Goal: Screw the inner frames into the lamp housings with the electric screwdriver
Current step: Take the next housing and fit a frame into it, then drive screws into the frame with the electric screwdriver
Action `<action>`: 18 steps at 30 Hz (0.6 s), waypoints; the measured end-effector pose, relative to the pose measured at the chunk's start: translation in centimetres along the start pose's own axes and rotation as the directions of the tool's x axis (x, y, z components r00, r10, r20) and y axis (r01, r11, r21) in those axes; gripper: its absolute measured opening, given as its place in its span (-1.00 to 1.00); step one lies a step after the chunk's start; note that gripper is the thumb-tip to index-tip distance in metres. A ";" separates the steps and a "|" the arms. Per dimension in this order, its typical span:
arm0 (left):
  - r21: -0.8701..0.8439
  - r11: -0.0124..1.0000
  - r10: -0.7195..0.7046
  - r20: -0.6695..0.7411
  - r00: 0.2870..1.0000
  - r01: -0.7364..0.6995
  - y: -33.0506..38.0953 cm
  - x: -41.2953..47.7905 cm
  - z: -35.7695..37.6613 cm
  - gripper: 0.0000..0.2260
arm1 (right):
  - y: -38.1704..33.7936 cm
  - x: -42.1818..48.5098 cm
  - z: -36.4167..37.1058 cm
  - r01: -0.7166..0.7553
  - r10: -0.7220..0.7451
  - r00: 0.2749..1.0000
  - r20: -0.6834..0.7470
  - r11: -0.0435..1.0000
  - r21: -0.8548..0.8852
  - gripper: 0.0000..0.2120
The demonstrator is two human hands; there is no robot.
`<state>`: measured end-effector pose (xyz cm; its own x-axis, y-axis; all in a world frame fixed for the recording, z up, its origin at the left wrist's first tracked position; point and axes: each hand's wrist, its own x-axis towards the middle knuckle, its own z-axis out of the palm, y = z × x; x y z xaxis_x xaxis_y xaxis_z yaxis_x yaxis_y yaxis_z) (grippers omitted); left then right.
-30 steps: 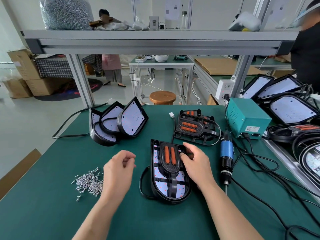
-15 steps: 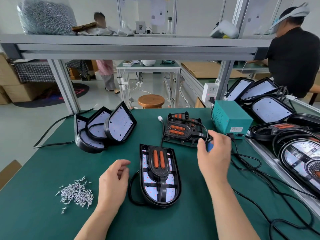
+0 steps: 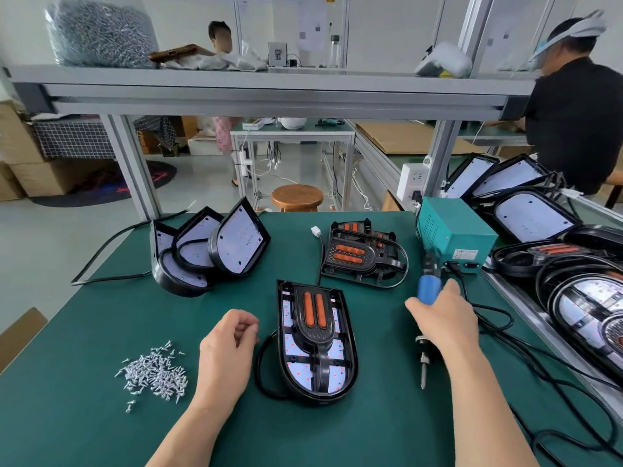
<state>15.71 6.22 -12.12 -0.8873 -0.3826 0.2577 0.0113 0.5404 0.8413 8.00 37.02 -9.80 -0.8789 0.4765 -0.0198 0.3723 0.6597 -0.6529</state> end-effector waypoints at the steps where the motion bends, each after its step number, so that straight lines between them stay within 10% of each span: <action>1: -0.010 1.000 0.001 0.001 1.000 -0.001 0.0 0.0 0.0 -0.77 | 0.4 -0.1 -0.2 -0.025 0.027 1.000 -0.010 0.992 0.124 -0.59; 6: 0.007 1.000 -0.009 0.002 1.000 0.009 -0.5 0.1 -0.1 -0.76 | 0.9 0.1 -1.0 -0.121 0.094 0.993 0.075 0.797 0.592 -0.63; 12: -0.024 1.000 -0.018 0.004 1.000 0.019 -0.7 0.2 0.2 -0.74 | 0.2 -0.5 -1.3 -0.265 -0.058 0.952 0.299 0.329 0.906 -0.90; 18: -0.031 0.999 -0.026 0.008 1.000 0.026 -1.0 0.3 0.3 -0.73 | -0.9 -1.9 -1.2 -0.038 -0.300 0.952 0.060 0.080 0.996 -0.78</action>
<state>15.24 5.83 -13.01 -0.8910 -0.3903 0.2319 0.0022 0.5071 0.8619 9.67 36.18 -8.29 -0.9664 0.2208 0.1319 -0.2343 -0.5444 -0.8055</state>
